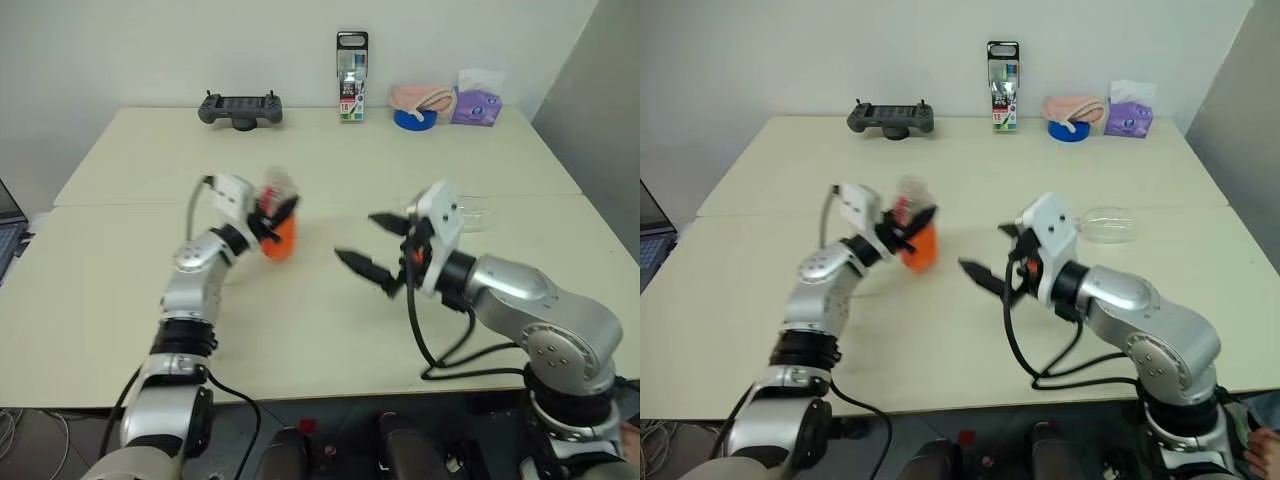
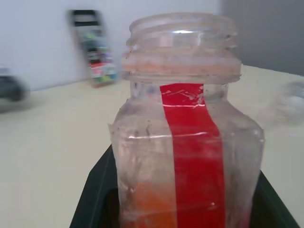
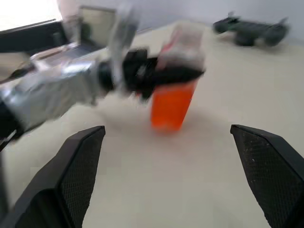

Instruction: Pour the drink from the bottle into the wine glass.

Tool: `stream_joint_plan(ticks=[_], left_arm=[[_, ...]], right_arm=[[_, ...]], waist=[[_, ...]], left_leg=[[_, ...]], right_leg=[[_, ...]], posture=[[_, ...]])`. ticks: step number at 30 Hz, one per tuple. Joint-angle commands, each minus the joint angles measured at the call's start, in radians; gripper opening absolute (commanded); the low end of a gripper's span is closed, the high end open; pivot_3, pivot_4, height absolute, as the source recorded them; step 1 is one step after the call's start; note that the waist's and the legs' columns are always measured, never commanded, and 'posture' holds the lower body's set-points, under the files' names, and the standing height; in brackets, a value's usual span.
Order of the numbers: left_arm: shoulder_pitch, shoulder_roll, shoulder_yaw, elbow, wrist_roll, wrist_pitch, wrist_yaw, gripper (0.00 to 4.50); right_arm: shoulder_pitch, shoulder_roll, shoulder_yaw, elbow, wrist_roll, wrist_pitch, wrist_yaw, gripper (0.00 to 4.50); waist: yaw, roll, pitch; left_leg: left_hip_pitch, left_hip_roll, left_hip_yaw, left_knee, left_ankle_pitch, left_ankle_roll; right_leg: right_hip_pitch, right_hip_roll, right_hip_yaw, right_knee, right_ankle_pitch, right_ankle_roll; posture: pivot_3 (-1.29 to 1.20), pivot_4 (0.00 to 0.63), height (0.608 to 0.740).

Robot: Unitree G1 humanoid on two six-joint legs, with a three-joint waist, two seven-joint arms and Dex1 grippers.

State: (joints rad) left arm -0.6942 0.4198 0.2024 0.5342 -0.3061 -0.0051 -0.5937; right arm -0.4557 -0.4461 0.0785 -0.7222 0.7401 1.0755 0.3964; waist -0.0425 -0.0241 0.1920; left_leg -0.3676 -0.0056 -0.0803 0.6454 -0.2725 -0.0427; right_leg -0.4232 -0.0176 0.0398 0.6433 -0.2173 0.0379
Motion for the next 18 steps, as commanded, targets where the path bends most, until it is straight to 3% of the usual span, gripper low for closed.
stream_joint_plan(ticks=[1, 11, 18], left_arm=[[-0.033, 0.042, 0.073, 0.021, 0.01, -0.038, 0.101, 1.59], [-0.03, 0.067, 0.11, 0.135, 0.019, -0.08, 0.134, 1.59], [-0.041, 0.064, 0.1, 0.232, 0.037, -0.139, 0.124, 1.59]], right_arm=[[-0.021, 0.014, 0.03, -0.025, 0.038, -0.054, 0.066, 4.5], [-0.14, 0.123, 0.102, 0.123, -0.074, -0.161, 0.047, 4.5], [-0.157, 0.121, 0.111, 0.144, -0.129, -0.2, 0.047, 4.5]], waist=[[-0.001, 0.0, 0.0], [0.014, -0.002, -0.001], [0.013, -0.002, -0.001]], left_leg=[[0.0, 0.0, 0.0, 0.0, 0.0, 0.0], [0.0, -0.001, 0.0, 0.001, 0.0, -0.001], [-0.001, -0.001, -0.001, 0.001, 0.0, -0.001]], right_leg=[[0.0, 0.0, 0.0, 0.0, 0.0, 0.0], [0.0, -0.001, 0.0, 0.0, 0.0, 0.0], [0.0, -0.002, -0.001, 0.0, 0.003, -0.004]], posture=[[0.0, 0.15, 0.74], [0.0, 0.15, 0.74], [0.0, 0.15, 0.74]])
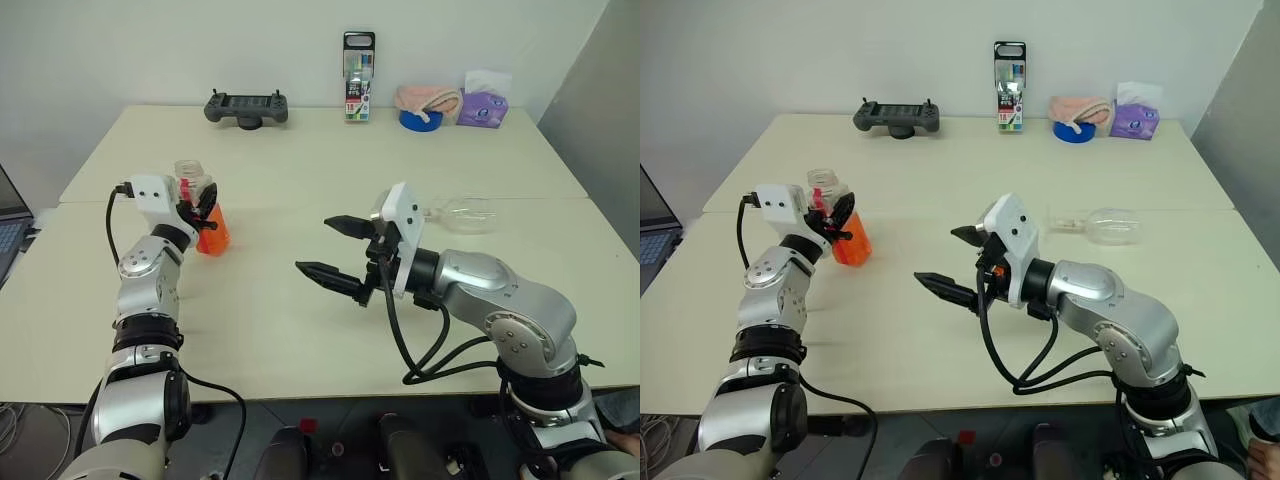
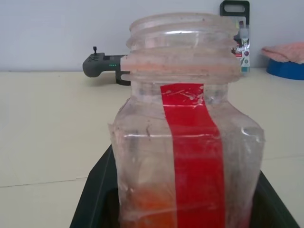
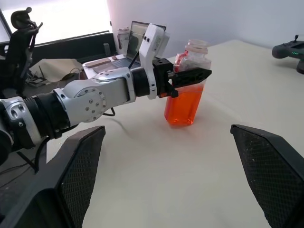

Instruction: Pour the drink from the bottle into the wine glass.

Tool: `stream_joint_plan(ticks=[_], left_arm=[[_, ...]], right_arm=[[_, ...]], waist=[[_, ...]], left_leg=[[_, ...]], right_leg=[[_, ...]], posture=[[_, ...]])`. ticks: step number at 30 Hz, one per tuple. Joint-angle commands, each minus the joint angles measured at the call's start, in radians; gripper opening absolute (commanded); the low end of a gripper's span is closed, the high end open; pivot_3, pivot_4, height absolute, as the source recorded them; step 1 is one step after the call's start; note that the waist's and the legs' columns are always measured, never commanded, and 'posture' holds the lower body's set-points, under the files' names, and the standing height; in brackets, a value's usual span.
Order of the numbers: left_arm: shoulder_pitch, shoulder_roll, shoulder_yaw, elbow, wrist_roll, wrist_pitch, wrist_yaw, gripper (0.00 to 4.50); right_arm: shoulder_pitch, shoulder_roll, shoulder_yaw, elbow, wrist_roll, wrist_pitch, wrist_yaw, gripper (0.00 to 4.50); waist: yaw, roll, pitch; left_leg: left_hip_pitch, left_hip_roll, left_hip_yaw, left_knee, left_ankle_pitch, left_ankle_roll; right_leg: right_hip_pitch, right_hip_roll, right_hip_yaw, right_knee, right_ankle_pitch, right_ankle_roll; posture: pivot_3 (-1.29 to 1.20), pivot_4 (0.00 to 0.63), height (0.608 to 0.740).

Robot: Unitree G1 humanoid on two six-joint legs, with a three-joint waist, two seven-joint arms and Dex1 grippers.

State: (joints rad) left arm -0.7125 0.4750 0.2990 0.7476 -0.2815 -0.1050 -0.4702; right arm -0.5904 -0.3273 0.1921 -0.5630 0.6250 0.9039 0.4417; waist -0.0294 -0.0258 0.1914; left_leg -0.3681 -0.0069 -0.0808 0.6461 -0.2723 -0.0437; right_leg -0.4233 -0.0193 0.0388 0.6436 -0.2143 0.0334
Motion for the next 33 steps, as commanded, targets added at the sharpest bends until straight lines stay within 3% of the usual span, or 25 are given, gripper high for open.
stream_joint_plan(ticks=[1, 4, 13, 21, 30, 33], left_arm=[[-0.022, 0.009, 0.002, 0.03, 0.015, -0.048, -0.002, 1.59], [-0.003, 0.009, -0.002, 0.049, 0.026, -0.074, -0.004, 1.59], [0.027, 0.008, 0.002, 0.045, 0.025, -0.085, 0.012, 4.49], [0.059, 0.008, 0.0, 0.013, 0.022, -0.062, 0.014, 4.49], [0.236, -0.017, 0.004, -0.2, -0.001, 0.021, 0.03, 4.49], [0.319, -0.027, 0.01, -0.305, -0.011, 0.067, 0.042, 4.49]], right_arm=[[-0.024, 0.001, -0.003, -0.016, -0.02, -0.029, 0.003, 4.5], [-0.022, -0.005, -0.002, -0.02, -0.035, -0.03, 0.004, 4.5], [-0.018, -0.007, 0.007, -0.028, -0.056, -0.024, 0.01, 4.5], [-0.024, -0.008, 0.004, -0.014, -0.066, -0.021, 0.009, 4.5], [0.046, -0.007, -0.115, 0.089, -0.139, -0.037, -0.11, 4.5], [0.085, 0.053, -0.229, 0.16, -0.131, -0.04, -0.192, 4.5]], waist=[[0.0, 0.0, 0.0], [-0.001, 0.0, 0.0], [-0.003, 0.0, 0.0], [-0.003, 0.0, 0.0], [-0.002, 0.0, 0.0], [-0.003, -0.001, 0.0]], left_leg=[[0.0, 0.0, 0.0, 0.0, 0.0, 0.0], [0.001, 0.0, 0.0, 0.0, 0.0, 0.0], [0.002, 0.0, 0.0, 0.0, 0.0, 0.0], [0.001, 0.0, 0.0, 0.0, 0.0, 0.0], [0.001, 0.0, 0.001, 0.0, 0.0, 0.0], [0.002, 0.001, 0.001, 0.0, 0.0, 0.0]], right_leg=[[0.0, 0.0, 0.0, 0.0, 0.0, 0.0], [0.001, 0.0, 0.0, 0.001, 0.0, 0.001], [0.001, 0.0, 0.001, 0.001, -0.002, 0.003], [0.001, 0.0, 0.0, 0.001, -0.001, 0.002], [0.001, 0.0, 0.001, 0.001, 0.0, 0.0], [0.001, 0.0, 0.001, 0.001, 0.0, 0.0]], posture=[[0.0, 0.15, 0.74], [0.0, 0.15, 0.74], [0.0, 0.15, 0.74], [0.0, 0.15, 0.74], [0.0, 0.15, 0.74], [0.0, 0.15, 0.74]])
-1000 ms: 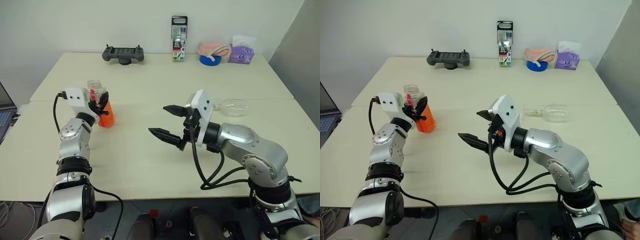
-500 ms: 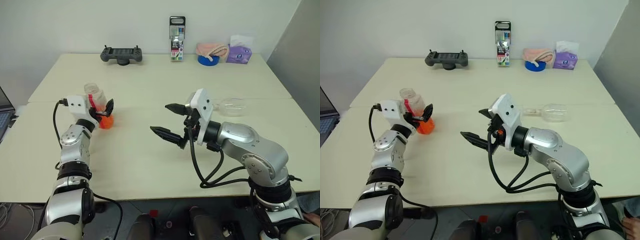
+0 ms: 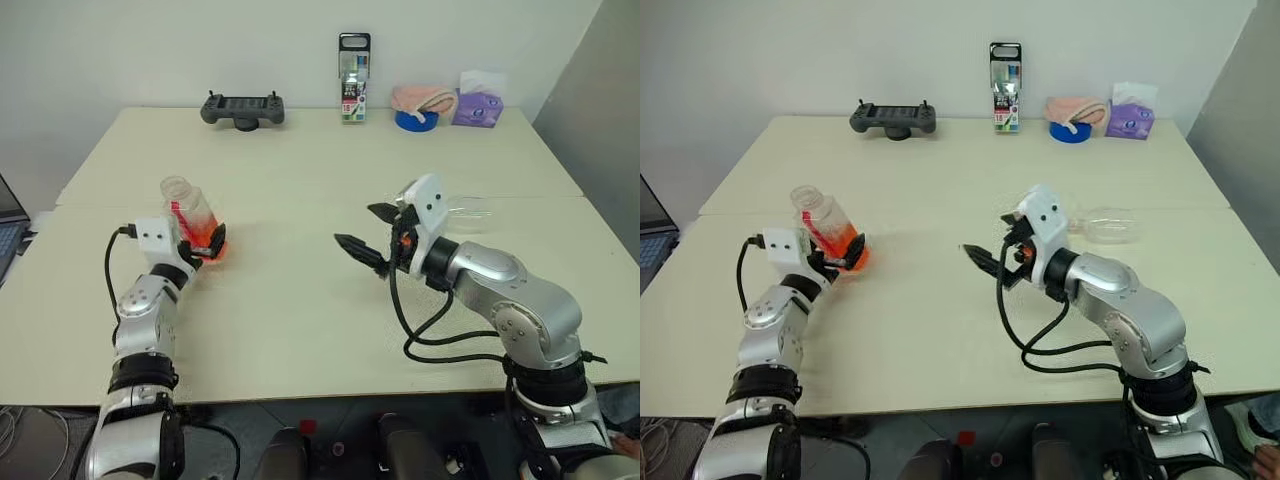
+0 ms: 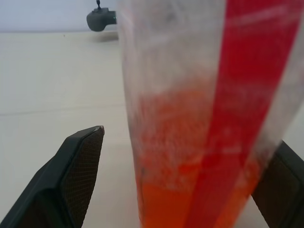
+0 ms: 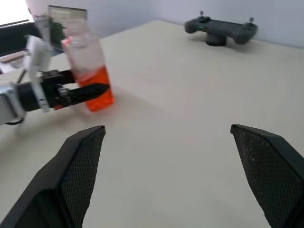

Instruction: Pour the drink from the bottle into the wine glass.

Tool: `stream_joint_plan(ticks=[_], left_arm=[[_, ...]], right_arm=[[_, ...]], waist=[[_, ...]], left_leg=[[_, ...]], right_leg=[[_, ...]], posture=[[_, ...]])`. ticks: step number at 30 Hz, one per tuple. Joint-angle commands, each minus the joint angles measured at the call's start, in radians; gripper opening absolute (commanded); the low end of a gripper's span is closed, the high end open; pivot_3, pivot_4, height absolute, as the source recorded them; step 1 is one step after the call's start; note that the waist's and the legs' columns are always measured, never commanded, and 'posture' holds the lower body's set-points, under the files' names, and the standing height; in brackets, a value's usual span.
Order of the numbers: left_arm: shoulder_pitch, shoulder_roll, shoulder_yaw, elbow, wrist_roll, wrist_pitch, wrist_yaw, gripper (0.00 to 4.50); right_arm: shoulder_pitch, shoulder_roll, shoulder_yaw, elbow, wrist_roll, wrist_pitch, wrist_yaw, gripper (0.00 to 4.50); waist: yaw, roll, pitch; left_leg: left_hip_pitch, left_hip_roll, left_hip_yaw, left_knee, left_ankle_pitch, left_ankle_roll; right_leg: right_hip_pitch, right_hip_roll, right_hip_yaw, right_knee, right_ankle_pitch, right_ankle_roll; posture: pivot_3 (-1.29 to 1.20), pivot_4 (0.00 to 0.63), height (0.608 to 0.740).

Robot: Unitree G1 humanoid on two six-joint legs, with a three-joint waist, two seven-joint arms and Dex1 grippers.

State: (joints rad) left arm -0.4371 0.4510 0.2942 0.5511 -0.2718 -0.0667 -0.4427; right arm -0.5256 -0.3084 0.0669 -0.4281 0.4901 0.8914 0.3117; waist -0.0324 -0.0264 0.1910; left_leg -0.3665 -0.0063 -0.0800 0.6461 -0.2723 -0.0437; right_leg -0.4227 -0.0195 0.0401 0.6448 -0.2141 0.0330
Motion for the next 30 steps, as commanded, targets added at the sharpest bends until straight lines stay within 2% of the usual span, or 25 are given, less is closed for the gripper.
stream_joint_plan(ticks=[1, 4, 8, 11, 13, 15, 18, 21, 25, 30], left_arm=[[0.077, -0.007, 0.016, -0.155, -0.024, 0.049, 0.019, 4.49], [0.187, -0.019, 0.012, -0.302, -0.035, 0.104, 0.025, 4.49], [0.415, -0.018, 0.008, -0.584, -0.103, 0.219, -0.016, 4.49], [0.576, 0.037, -0.054, -0.801, -0.143, 0.27, -0.14, 4.49], [0.618, 0.073, -0.12, -0.91, -0.164, 0.32, -0.199, 4.49], [0.601, 0.092, -0.184, -0.969, -0.173, 0.361, -0.232, 4.49], [0.497, 0.083, -0.25, -0.969, -0.16, 0.4, -0.234, 4.49], [0.426, 0.06, -0.274, -0.943, -0.15, 0.408, -0.218, 4.49], [0.379, 0.047, -0.293, -0.925, -0.136, 0.414, -0.216, 4.49], [0.343, 0.058, -0.288, -0.915, -0.139, 0.422, -0.228, 4.49]], right_arm=[[0.037, 0.058, -0.143, 0.037, 0.019, -0.021, -0.085, 4.5], [0.08, 0.129, -0.229, 0.05, 0.078, 0.003, -0.126, 4.5], [0.121, 0.265, -0.34, 0.11, 0.163, 0.002, -0.201, 4.5], [0.101, 0.353, -0.424, 0.197, 0.221, -0.037, -0.253, 4.5], [0.056, 0.402, -0.494, 0.291, 0.271, -0.078, -0.294, 4.5], [-0.006, 0.441, -0.58, 0.41, 0.33, -0.138, -0.339, 4.5], [-0.112, 0.454, -0.707, 0.613, 0.427, -0.242, -0.386, 4.5], [-0.161, 0.432, -0.744, 0.753, 0.449, -0.314, -0.377, 4.5], [-0.232, 0.398, -0.781, 0.943, 0.458, -0.424, -0.326, 4.5], [-0.363, 0.337, -0.821, 1.227, 0.463, -0.549, -0.243, 4.5]], waist=[[0.0, 0.0, 0.0], [-0.001, 0.0, 0.0], [-0.014, 0.0, 0.0], [-0.018, 0.0, 0.0], [-0.015, 0.001, 0.001], [-0.009, 0.003, 0.001], [-0.007, 0.004, 0.001], [-0.014, 0.004, 0.0], [-0.035, 0.005, 0.0], [-0.034, 0.004, 0.0]], left_leg=[[0.0, 0.0, 0.0, 0.0, 0.0, 0.0], [0.0, 0.0, 0.0, 0.0, 0.0, 0.0], [0.001, 0.003, 0.001, -0.001, 0.0, 0.0], [0.001, 0.006, 0.002, -0.001, -0.001, 0.0], [0.001, 0.005, 0.002, -0.001, 0.0, 0.0], [0.001, 0.003, 0.002, 0.001, 0.0, 0.0], [0.002, 0.0, 0.002, 0.002, 0.001, 0.002], [0.002, 0.0, 0.003, 0.0, 0.001, 0.002], [0.003, 0.004, 0.004, -0.002, 0.0, 0.003], [0.003, 0.003, 0.004, 0.0, 0.0, 0.003]], right_leg=[[0.0, 0.0, 0.0, 0.0, 0.0, 0.0], [0.0, 0.0, 0.001, 0.0, 0.0, 0.0], [0.0, 0.0, 0.002, 0.0, 0.0, 0.0], [0.0, 0.0, 0.002, 0.0, 0.0, 0.0], [0.0, 0.001, 0.002, 0.0, -0.004, 0.003], [0.001, 0.0, 0.002, 0.0, -0.004, -0.001], [0.003, 0.001, 0.002, 0.0, -0.004, -0.005], [0.002, 0.003, 0.002, -0.001, -0.001, 0.0], [0.001, 0.005, 0.004, 0.0, 0.001, -0.005], [0.002, 0.006, 0.004, 0.0, 0.0, -0.002]], posture=[[0.0, 0.15, 0.74], [0.0, 0.15, 0.74], [0.0, 0.15, 0.74], [0.0, 0.15, 0.74], [0.0, 0.15, 0.74], [0.0, 0.15, 0.74], [0.0, 0.15, 0.74], [0.0, 0.15, 0.74], [0.0, 0.15, 0.74], [0.0, 0.15, 0.74]])
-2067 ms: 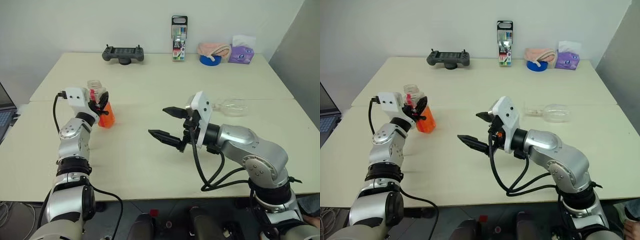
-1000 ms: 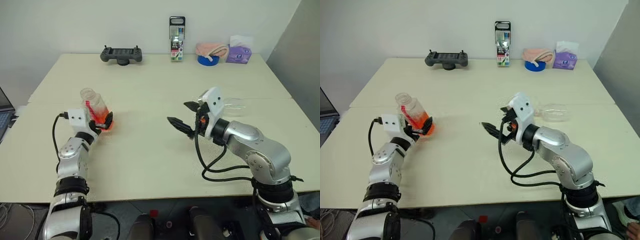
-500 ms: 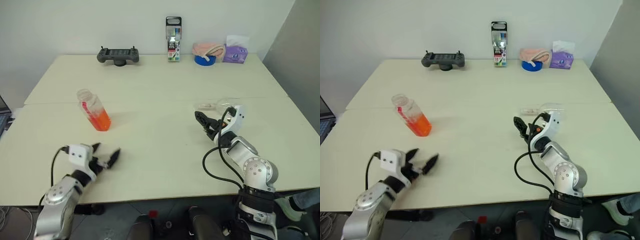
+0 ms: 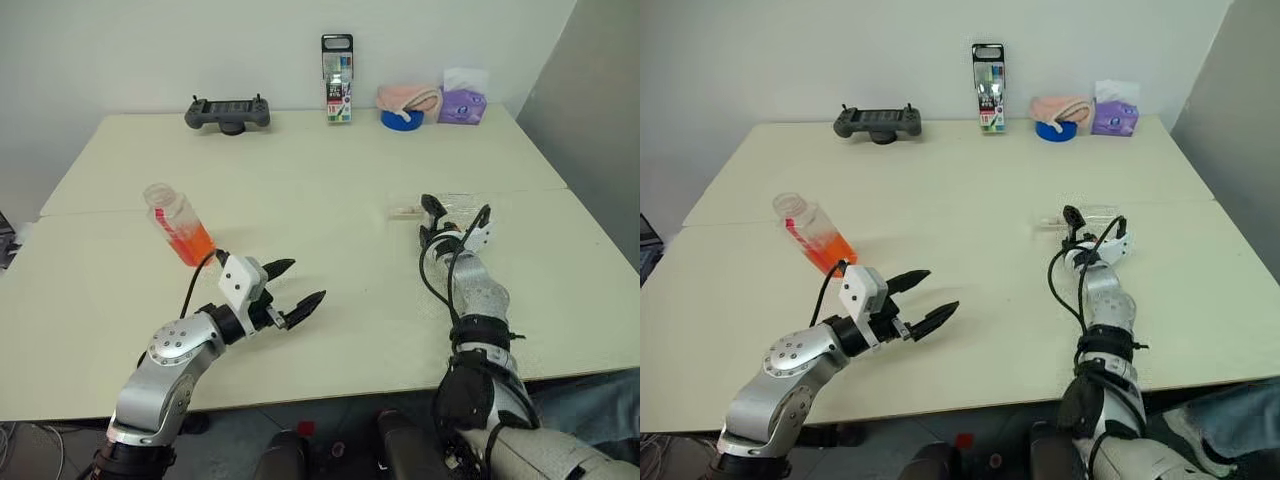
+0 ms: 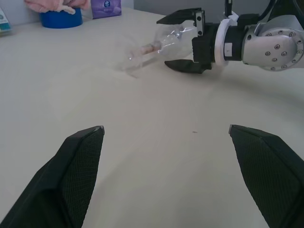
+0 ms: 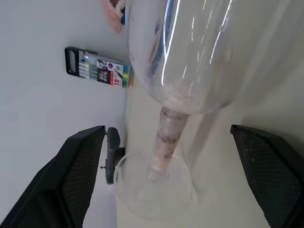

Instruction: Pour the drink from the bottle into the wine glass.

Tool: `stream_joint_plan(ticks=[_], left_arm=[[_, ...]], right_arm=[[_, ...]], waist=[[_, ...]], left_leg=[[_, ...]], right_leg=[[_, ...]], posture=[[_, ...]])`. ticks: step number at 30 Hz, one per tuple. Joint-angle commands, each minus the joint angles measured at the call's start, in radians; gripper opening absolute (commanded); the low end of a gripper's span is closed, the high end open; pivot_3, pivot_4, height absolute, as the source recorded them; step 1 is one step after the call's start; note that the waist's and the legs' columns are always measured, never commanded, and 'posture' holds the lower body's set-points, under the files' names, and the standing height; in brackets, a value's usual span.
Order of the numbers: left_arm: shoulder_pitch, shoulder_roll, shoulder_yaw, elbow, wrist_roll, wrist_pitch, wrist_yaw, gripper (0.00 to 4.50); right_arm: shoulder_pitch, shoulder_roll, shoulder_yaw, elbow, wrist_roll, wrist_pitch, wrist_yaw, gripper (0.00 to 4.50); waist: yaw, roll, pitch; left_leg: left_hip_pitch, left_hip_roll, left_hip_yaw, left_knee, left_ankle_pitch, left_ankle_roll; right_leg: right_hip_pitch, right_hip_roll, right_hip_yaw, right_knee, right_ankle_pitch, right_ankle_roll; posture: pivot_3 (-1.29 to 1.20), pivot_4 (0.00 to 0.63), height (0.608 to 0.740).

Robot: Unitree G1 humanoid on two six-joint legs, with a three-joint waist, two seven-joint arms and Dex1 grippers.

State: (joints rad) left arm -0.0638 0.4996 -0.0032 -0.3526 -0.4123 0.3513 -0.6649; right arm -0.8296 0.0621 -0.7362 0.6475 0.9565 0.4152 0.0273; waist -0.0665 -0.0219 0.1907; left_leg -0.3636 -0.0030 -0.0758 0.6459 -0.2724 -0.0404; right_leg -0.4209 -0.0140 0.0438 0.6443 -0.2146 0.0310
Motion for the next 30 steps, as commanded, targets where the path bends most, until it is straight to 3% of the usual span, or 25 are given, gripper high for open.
stream_joint_plan(ticks=[1, 8, 12, 17, 22, 28, 30], left_arm=[[-0.038, 0.011, 0.012, -0.009, 0.002, 0.006, -0.005, 4.49], [-0.061, 0.009, 0.011, -0.008, 0.011, 0.019, 0.01, 4.49], [-0.073, 0.004, 0.011, -0.003, 0.018, 0.023, 0.024, 4.5], [-0.102, 0.006, 0.019, 0.035, 0.027, 0.018, 0.021, 4.5], [-0.096, 0.015, 0.039, 0.073, 0.028, -0.006, 0.004, 4.5], [-0.077, 0.036, 0.064, 0.094, 0.027, -0.029, -0.024, 4.5], [-0.048, 0.065, 0.12, 0.068, -0.007, -0.02, -0.043, 4.5]], right_arm=[[-0.088, -0.046, -0.018, 0.211, -0.011, -0.096, 0.06, 4.5], [-0.228, -0.064, -0.032, 0.451, -0.03, -0.208, 0.117, 4.5], [-0.26, -0.062, -0.042, 0.528, -0.049, -0.293, 0.087, 3.63], [-0.268, -0.058, -0.018, 0.549, -0.087, -0.32, 0.068, 1.73], [-0.23, -0.026, 0.139, 0.374, -0.203, -0.261, 0.137, 0.25], [0.008, 0.004, 0.577, -0.207, -0.443, -0.16, 0.287, 0.24], [0.09, -0.037, 0.821, -0.388, -0.646, -0.246, 0.349, 0.24]], waist=[[-0.001, 0.0, 0.0], [-0.017, -0.001, 0.0], [-0.021, 0.0, 0.0], [-0.02, 0.0, 0.0], [-0.02, 0.0, 0.0], [-0.015, 0.001, 0.001], [-0.017, 0.001, 0.001]], left_leg=[[0.0, 0.0, 0.001, 0.001, 0.0, 0.0], [0.001, 0.002, 0.001, 0.0, 0.0, 0.0], [0.001, 0.004, 0.001, -0.001, 0.0, 0.0], [0.0, 0.005, 0.001, -0.001, 0.0, 0.0], [0.001, 0.006, 0.001, 0.0, 0.0, 0.0], [-0.003, 0.01, 0.001, -0.002, 0.0, -0.001], [-0.005, 0.011, 0.001, -0.002, -0.001, -0.001]], right_leg=[[0.0, 0.0, 0.001, 0.0, 0.0, 0.001], [0.0, 0.002, 0.002, 0.0, 0.0, 0.0], [0.0, 0.004, 0.002, 0.0, 0.001, -0.001], [-0.001, 0.006, 0.001, 0.0, 0.001, -0.001], [-0.001, 0.007, 0.002, 0.0, 0.0, -0.001], [-0.006, 0.008, 0.0, 0.001, 0.003, -0.005], [-0.009, 0.008, 0.0, 0.001, 0.003, -0.005]], posture=[[0.0, 0.15, 0.74], [0.0, 0.15, 0.74], [0.0, 0.15, 0.74], [0.0, 0.15, 0.74], [0.0, 0.15, 0.74], [0.0, 0.15, 0.74], [0.0, 0.15, 0.74]])
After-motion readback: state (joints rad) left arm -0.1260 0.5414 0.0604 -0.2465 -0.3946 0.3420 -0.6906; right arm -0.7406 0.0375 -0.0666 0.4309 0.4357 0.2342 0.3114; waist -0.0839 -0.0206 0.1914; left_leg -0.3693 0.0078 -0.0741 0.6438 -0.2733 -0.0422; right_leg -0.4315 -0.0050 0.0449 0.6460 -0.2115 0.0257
